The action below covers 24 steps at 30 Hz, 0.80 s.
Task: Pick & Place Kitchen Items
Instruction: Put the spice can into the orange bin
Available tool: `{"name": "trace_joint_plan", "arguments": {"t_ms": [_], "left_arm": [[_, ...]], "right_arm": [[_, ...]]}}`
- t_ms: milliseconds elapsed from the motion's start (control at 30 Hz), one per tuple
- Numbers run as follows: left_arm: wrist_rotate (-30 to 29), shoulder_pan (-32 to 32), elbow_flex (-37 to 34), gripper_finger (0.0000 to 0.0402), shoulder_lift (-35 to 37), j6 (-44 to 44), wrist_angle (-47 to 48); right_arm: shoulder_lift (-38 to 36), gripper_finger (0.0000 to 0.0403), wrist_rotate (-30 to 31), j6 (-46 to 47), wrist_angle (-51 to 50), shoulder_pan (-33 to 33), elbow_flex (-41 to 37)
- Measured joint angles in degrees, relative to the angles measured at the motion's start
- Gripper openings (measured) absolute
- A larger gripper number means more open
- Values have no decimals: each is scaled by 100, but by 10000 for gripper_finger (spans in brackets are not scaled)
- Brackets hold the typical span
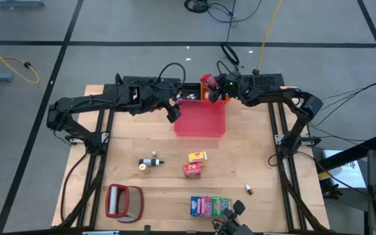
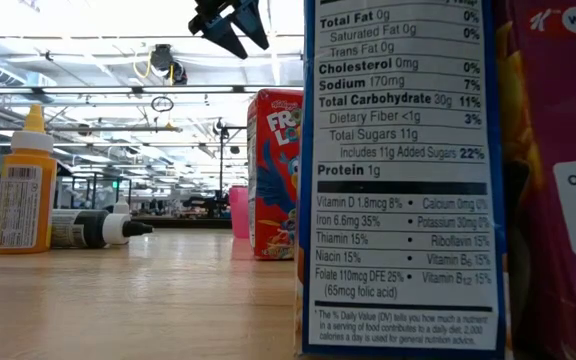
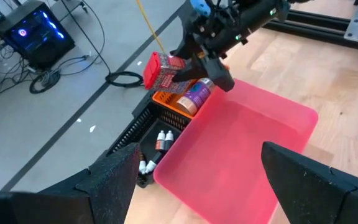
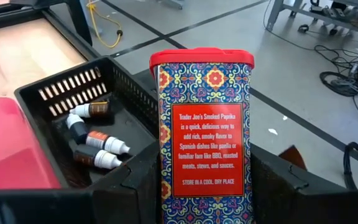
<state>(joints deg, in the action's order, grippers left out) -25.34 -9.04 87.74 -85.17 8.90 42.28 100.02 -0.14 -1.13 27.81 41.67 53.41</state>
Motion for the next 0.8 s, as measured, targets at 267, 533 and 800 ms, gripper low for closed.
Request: {"name": "trace_joint_plan", "arguments": {"t_ms": [267, 533, 800], "left_arm": [[2, 0, 0, 335, 0, 67, -4], [0, 0, 0, 335, 0, 64, -7], [0, 0, 0, 335, 0, 62, -9]], "right_arm": [[117, 174, 11, -129, 156, 39, 0], [117, 237, 9, -117, 154, 68, 0], [117, 260, 13, -151, 326, 67, -1]]}}
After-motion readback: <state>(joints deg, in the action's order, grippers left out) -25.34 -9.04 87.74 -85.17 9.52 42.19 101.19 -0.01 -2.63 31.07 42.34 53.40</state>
